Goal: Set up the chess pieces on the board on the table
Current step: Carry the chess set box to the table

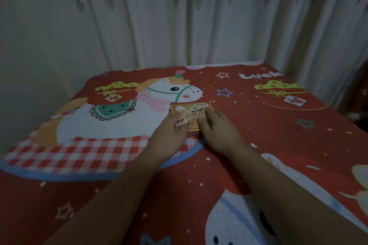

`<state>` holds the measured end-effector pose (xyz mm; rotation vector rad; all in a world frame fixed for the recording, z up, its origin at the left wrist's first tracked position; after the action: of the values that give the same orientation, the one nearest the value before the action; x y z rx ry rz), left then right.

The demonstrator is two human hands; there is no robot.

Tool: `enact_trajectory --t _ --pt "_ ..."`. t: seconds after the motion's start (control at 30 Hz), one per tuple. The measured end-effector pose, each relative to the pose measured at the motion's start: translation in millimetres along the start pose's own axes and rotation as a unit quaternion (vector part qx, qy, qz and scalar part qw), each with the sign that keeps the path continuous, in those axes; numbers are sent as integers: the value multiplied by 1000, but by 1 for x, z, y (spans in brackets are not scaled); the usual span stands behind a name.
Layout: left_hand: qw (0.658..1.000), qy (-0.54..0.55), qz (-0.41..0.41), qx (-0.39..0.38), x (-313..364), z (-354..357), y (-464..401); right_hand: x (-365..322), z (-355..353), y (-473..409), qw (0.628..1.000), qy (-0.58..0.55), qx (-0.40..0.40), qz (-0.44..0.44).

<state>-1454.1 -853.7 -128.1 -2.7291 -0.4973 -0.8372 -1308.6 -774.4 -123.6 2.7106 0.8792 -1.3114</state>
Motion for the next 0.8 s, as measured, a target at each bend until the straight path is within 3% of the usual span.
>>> enact_trajectory --t 0.4,0.67,0.8 --pt "997 -66 47 -19 -3 -9 70 -25 -3 80 998 15 51 16" --pt "975 -207 79 -20 -7 -7 78 -25 -2 88 998 16 41 41" --pt "974 -209 77 -33 -9 -4 75 -23 -1 88 998 12 45 42"
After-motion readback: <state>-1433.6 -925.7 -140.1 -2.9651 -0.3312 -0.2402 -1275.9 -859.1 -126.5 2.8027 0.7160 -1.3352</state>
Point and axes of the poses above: each hand's wrist, its own y-axis away from the middle knuckle, its own z-axis out of the palm, x = y × z, the point moved 4 cm from there along -y, towards the middle knuckle, and after that the axes turned 14 degrees about -y, right-handed, at the moved point
